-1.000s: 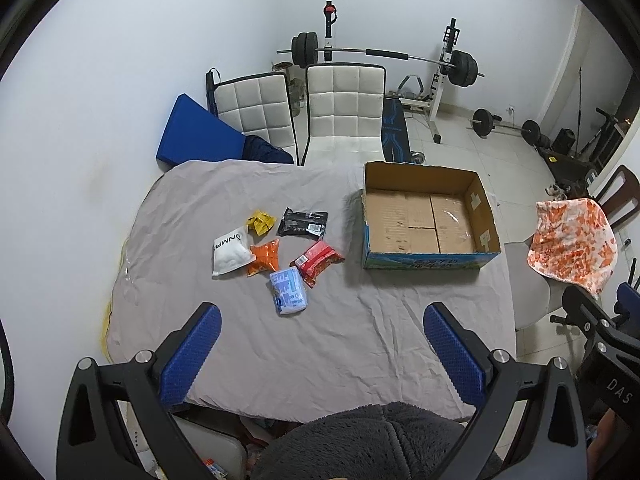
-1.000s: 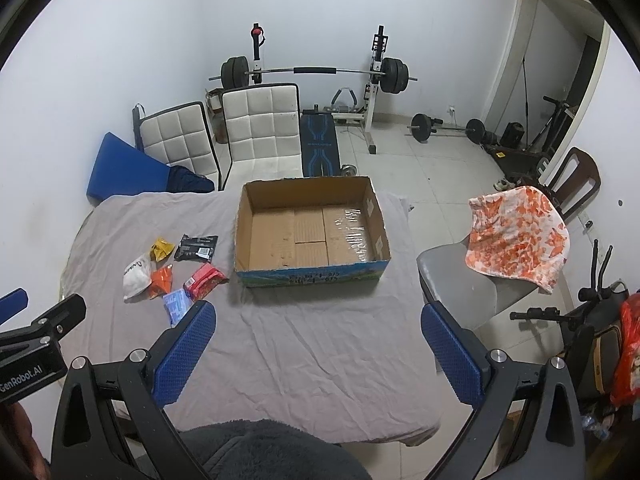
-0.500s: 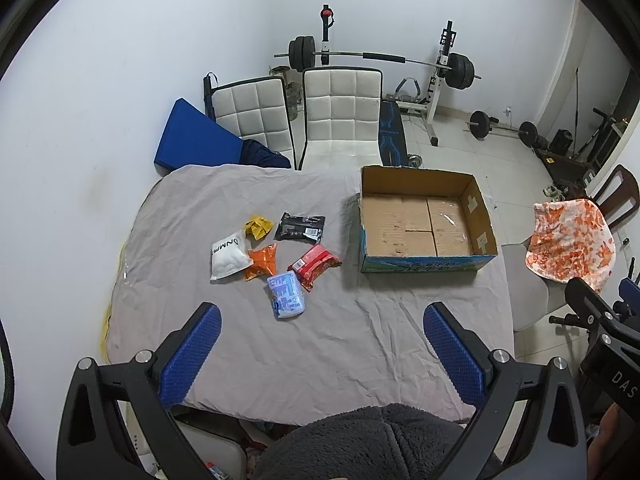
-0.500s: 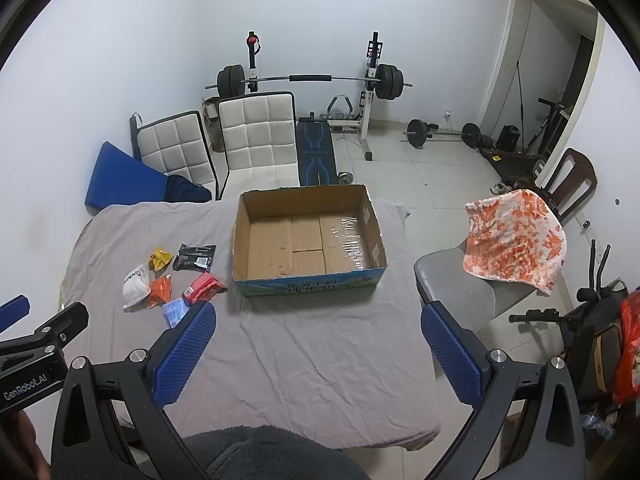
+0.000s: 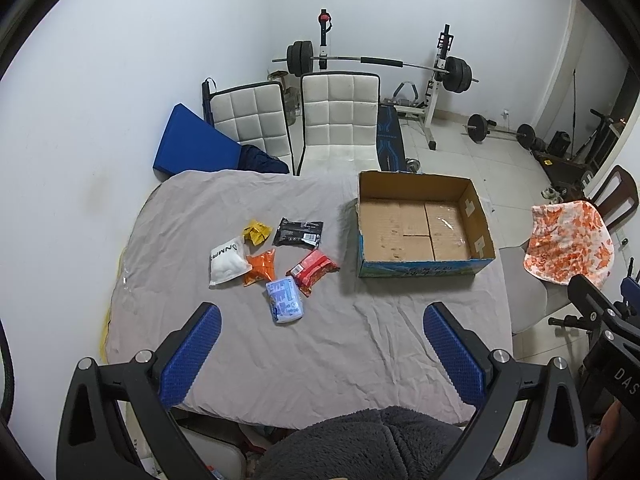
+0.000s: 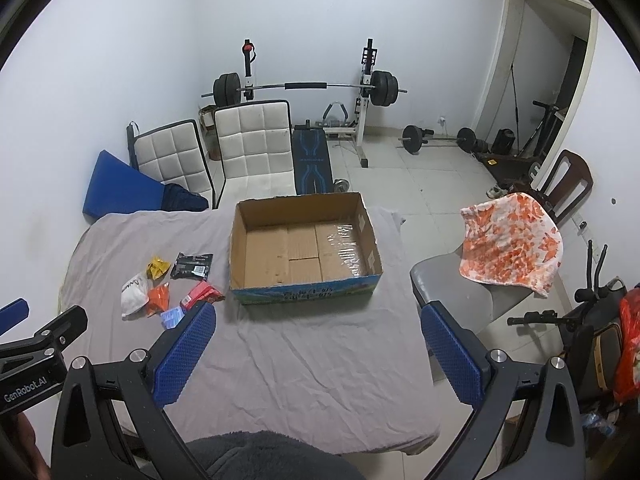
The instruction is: Organize soft objects
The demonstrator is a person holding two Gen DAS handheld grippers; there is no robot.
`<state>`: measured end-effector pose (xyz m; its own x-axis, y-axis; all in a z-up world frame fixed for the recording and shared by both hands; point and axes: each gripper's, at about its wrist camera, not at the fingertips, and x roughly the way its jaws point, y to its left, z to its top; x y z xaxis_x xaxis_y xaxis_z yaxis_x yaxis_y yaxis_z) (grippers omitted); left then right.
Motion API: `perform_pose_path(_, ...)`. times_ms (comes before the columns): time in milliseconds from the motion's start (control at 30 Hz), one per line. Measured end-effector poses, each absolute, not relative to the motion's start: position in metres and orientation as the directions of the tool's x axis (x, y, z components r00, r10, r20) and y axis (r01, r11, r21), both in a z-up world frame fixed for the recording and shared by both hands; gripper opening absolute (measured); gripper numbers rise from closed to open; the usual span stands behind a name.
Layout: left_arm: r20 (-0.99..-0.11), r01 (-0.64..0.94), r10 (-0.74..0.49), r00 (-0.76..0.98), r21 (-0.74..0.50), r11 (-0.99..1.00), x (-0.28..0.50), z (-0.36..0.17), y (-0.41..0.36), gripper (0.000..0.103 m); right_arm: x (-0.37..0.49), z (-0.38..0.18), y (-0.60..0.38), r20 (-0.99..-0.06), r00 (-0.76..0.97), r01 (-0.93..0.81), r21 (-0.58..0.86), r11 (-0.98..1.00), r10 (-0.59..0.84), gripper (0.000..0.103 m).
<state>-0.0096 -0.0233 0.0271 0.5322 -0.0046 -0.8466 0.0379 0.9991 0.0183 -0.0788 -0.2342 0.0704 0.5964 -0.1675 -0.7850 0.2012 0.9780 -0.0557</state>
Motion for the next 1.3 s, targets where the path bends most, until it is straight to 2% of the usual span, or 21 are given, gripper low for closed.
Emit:
perform_pose_path(700, -0.838, 0.034, -0.013, 0.546, 0.006, 0.999, -0.009, 0.030, -0.024, 0.103, -0.083, 0.076, -0.233, -0.769, 0.617, 0.196, -0.055, 0.979, -0.167, 0.103)
perform_pose_path(1067, -0.841, 0.031, -0.044, 0.539, -0.032, 0.999, -0.003, 0.028, -0.017, 0.103, -0.073, 0.064, -0.234, -0.792, 0.597, 0.174, -0.024, 0.984, -0.125, 0.103)
perform_pose_path(1167, -0.830, -0.024, 0.000, 0.558, -0.016, 1.000, 0.013, 0.021, 0.003, 0.103, -0.058, 0.048, -0.234, -0.821, 0.565, 0.154, 0.012, 0.988, -0.078, 0.103)
perform_pose_path(1300, -0.866, -0.149, 0.050, 0.497, -0.029, 0.988, 0.038, -0.010, 0.049, 0.103, -0.024, 0.009, -0.222, -0.868, 0.496, 0.081, 0.068, 0.994, 0.020, 0.103)
